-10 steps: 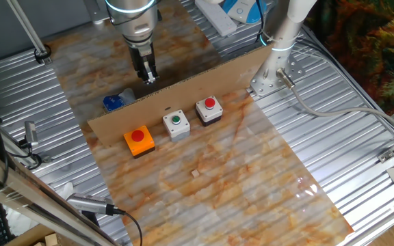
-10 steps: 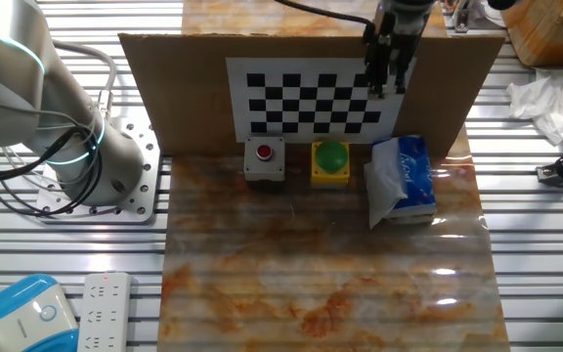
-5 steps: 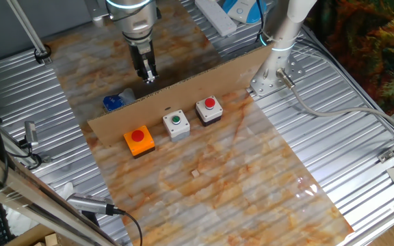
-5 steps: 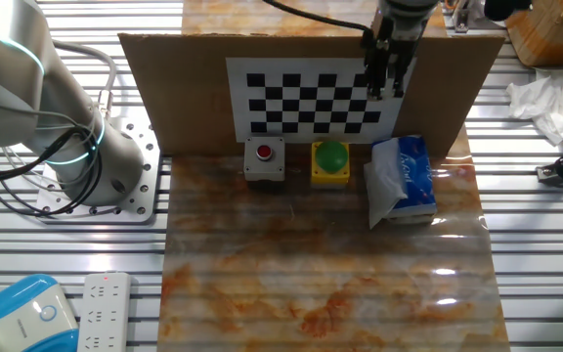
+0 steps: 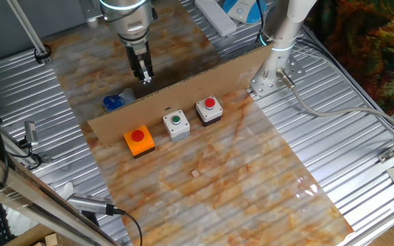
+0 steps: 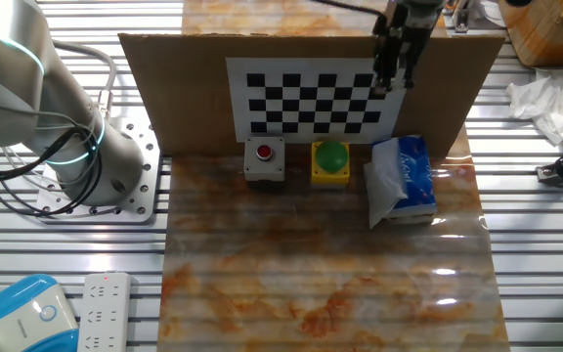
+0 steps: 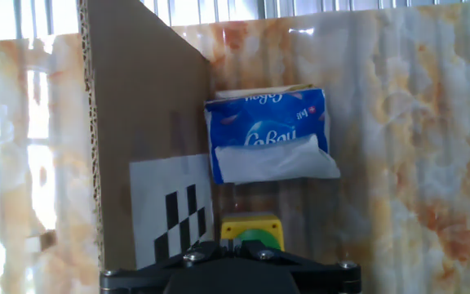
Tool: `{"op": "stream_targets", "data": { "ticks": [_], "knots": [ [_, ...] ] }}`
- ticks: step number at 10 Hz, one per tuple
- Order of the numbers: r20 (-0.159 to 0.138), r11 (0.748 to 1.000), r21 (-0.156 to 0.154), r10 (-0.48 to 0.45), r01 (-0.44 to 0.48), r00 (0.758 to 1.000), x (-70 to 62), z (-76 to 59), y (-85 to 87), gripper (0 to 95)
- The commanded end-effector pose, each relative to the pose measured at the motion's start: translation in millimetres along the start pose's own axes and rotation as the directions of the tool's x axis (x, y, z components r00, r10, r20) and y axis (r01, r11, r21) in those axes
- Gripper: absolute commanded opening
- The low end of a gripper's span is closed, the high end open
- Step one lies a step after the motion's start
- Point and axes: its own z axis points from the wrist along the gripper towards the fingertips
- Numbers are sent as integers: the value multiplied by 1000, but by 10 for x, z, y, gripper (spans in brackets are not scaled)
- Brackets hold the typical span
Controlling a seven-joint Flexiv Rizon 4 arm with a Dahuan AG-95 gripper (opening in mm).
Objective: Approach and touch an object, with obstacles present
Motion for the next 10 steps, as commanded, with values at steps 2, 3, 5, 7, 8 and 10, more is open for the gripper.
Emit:
{"op": "stream_targets", "data": {
  "ticks": [2,3,5,7,8,10],
  "knots": [
    [-21,1000,0,18,-18,1000,-184,-260,188,0],
    [-34,1000,-1,25,-26,999,-234,-345,262,0],
    [-44,1000,-1,30,-30,999,-289,-451,365,0],
    [-59,999,6,40,-39,997,-337,-515,470,0],
    [-62,999,9,43,-43,997,-362,-540,528,0],
    [-75,999,13,53,-52,996,-417,-598,671,0]
  ]
}}
